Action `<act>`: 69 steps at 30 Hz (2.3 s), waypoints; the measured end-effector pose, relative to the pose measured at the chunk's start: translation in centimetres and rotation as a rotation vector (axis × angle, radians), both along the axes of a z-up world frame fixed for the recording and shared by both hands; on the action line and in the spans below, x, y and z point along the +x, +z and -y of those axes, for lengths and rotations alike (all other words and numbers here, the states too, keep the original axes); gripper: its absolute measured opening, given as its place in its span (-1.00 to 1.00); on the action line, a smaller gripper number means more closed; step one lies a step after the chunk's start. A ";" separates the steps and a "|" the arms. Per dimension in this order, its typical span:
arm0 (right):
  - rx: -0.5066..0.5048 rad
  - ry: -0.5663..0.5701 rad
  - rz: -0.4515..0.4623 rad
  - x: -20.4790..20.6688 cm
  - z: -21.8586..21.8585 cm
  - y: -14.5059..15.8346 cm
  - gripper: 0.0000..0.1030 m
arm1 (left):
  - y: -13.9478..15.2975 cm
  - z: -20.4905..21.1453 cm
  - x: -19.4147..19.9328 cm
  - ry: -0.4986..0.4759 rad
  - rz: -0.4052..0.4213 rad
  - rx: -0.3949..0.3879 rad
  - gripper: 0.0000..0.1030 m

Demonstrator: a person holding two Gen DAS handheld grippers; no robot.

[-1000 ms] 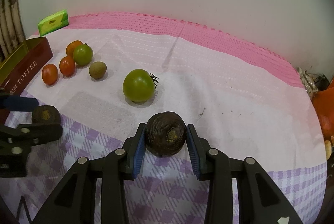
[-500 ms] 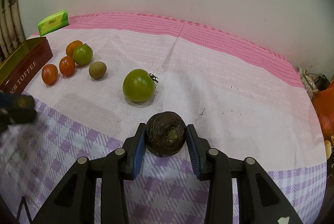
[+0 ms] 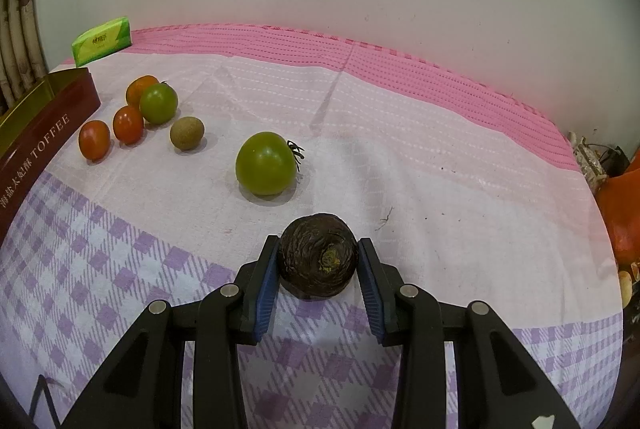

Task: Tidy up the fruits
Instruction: 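Carry the dark fruit into the tin tray and open the left gripper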

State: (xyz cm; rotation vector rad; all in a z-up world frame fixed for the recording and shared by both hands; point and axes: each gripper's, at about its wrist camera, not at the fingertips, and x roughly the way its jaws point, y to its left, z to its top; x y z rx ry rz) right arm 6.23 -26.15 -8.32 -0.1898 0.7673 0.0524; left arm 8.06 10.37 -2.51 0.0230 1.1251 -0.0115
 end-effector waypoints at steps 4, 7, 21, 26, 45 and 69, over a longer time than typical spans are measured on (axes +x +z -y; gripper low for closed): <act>0.008 0.001 -0.003 0.1 0.1 0.0 -0.32 | -2.1 -0.2 -0.7 -0.009 -0.069 0.000 -0.22; 0.006 0.001 -0.002 0.0 0.1 0.0 -0.32 | -3.1 -0.2 -0.8 -0.009 -0.095 -0.003 -0.22; 0.002 0.000 -0.002 0.0 0.1 0.0 -0.32 | -5.8 -0.6 0.4 0.019 -0.118 0.031 -0.21; 0.003 -0.001 -0.003 0.0 0.1 0.0 -0.32 | -6.0 -0.5 -0.1 0.004 -0.098 0.060 -0.20; 0.031 -0.005 -0.004 -0.6 -1.6 1.4 -0.35 | -0.1 -1.7 -2.1 0.035 0.046 -0.032 0.17; 0.075 0.568 -0.100 -3.1 -28.2 4.9 -0.34 | 0.9 -12.2 -5.7 0.372 0.018 -0.015 0.29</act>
